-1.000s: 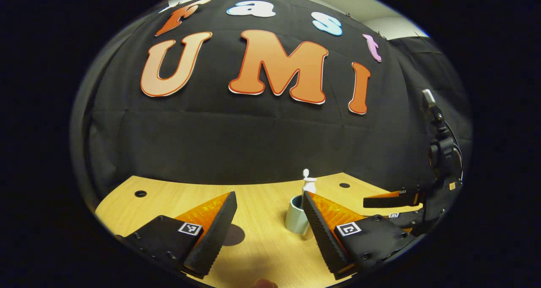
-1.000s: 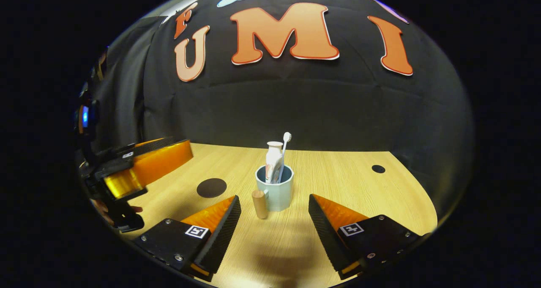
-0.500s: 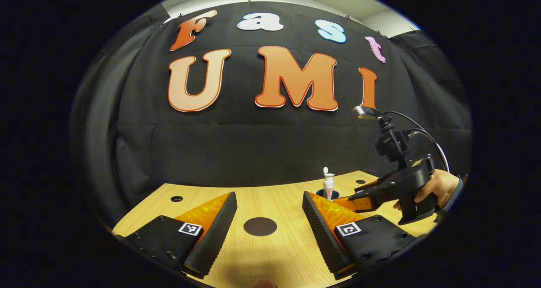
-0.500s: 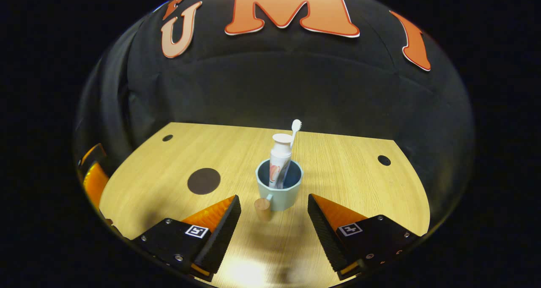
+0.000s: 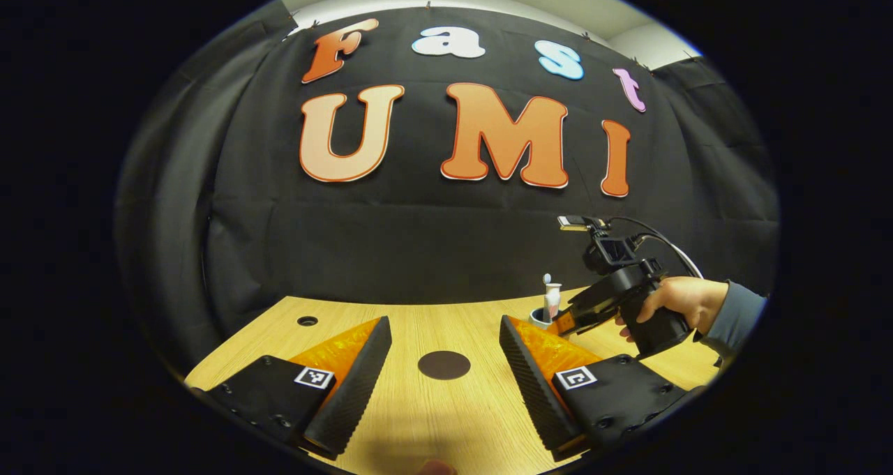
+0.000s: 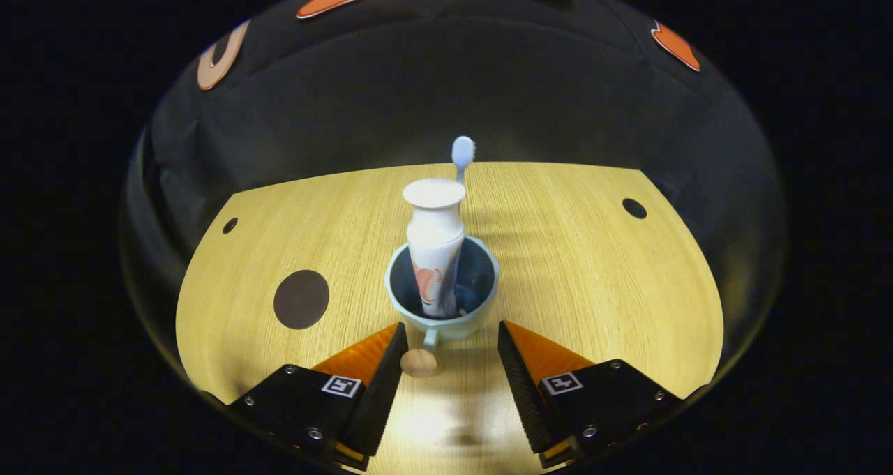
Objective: Put the toothbrush and toothpaste on the desktop into the cup, then pick up the cup and place it on the coaster on the desktop.
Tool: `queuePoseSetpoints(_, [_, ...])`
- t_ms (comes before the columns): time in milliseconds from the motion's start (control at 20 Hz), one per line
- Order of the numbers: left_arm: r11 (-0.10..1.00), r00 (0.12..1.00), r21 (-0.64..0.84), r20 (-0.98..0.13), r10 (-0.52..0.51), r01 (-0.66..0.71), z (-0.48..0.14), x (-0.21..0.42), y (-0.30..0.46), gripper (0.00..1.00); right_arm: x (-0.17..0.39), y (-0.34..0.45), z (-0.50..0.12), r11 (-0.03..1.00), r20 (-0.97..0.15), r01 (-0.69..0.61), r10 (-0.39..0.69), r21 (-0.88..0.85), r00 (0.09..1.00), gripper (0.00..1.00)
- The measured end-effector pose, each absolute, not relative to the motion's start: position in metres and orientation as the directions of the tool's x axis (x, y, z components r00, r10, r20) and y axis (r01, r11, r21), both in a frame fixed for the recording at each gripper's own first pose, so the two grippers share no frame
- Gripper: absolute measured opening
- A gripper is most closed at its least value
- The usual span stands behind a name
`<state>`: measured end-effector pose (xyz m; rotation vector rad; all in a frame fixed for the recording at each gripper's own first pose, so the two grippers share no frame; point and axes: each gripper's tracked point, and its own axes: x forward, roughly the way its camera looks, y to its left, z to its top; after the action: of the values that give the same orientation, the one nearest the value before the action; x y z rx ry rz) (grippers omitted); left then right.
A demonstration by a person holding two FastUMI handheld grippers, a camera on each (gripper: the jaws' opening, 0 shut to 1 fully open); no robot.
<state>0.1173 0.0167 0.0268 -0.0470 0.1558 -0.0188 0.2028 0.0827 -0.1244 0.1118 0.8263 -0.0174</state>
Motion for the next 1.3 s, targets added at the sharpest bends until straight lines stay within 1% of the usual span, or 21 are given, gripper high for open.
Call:
queuePoseSetpoints(200, [0.997,0.982,-0.076,-0.186,-0.024,0.010,0.011,0.114,0.024,0.99,0.203,0.086,-0.139,0.997,-0.777,0.049,0.022,0.068,0.629,0.70])
queuePoseSetpoints(250, [0.996,0.982,-0.086,-0.189,-0.024,0.008,0.009,0.114,0.025,0.99,0.204,0.088,-0.140,0.996,-0.784,0.046,0.027,0.071,0.620,0.60])
queuePoseSetpoints(300, [0.996,0.981,-0.089,-0.192,-0.022,0.005,0.008,0.114,0.027,1.00,0.205,0.088,-0.141,0.997,-0.790,0.046,0.026,0.069,0.613,0.63])
queuePoseSetpoints(400, [0.996,0.980,-0.094,-0.195,-0.025,0.007,0.005,0.111,0.028,0.99,0.205,0.088,-0.146,0.998,-0.793,0.048,0.010,0.049,0.610,0.52])
queuePoseSetpoints(500, [0.996,0.980,-0.093,-0.198,-0.028,0.009,0.005,0.108,0.026,0.99,0.201,0.093,-0.151,0.999,-0.810,0.044,-0.002,0.029,0.587,0.49])
queuePoseSetpoints(550, [0.996,0.979,-0.092,-0.199,-0.028,0.010,0.005,0.110,0.026,0.99,0.201,0.096,-0.154,0.998,-0.815,0.044,0.004,0.036,0.579,0.43])
queuePoseSetpoints(600, [0.996,0.979,-0.091,-0.201,-0.026,0.007,0.005,0.109,0.027,0.99,0.200,0.093,-0.153,0.998,-0.818,0.044,0.009,0.042,0.575,0.39])
queuePoseSetpoints(650, [0.996,0.978,-0.090,-0.206,-0.021,0.003,0.003,0.109,0.028,0.99,0.201,0.094,-0.149,0.998,-0.814,0.050,0.008,0.045,0.581,0.32])
queuePoseSetpoints(700, [0.996,0.978,-0.091,-0.210,-0.017,-0.002,0.002,0.108,0.028,0.99,0.203,0.094,-0.147,0.998,-0.809,0.051,0.009,0.048,0.588,0.29])
queuePoseSetpoints(950, [0.995,0.971,-0.103,-0.238,-0.015,-0.010,-0.004,0.107,0.029,0.99,0.205,0.094,-0.146,0.999,-0.800,0.029,0.013,0.039,0.600,0.22])
queuePoseSetpoints(1100, [0.995,0.967,-0.102,-0.254,-0.016,-0.011,-0.007,0.108,0.029,0.99,0.205,0.096,-0.147,0.998,-0.794,0.022,0.033,0.058,0.607,0.22])
queuePoseSetpoints(1300, [0.998,0.971,-0.067,-0.238,-0.001,-0.016,-0.004,0.106,0.032,0.99,0.210,0.097,-0.144,0.998,-0.769,0.007,0.040,0.057,0.638,0.22])
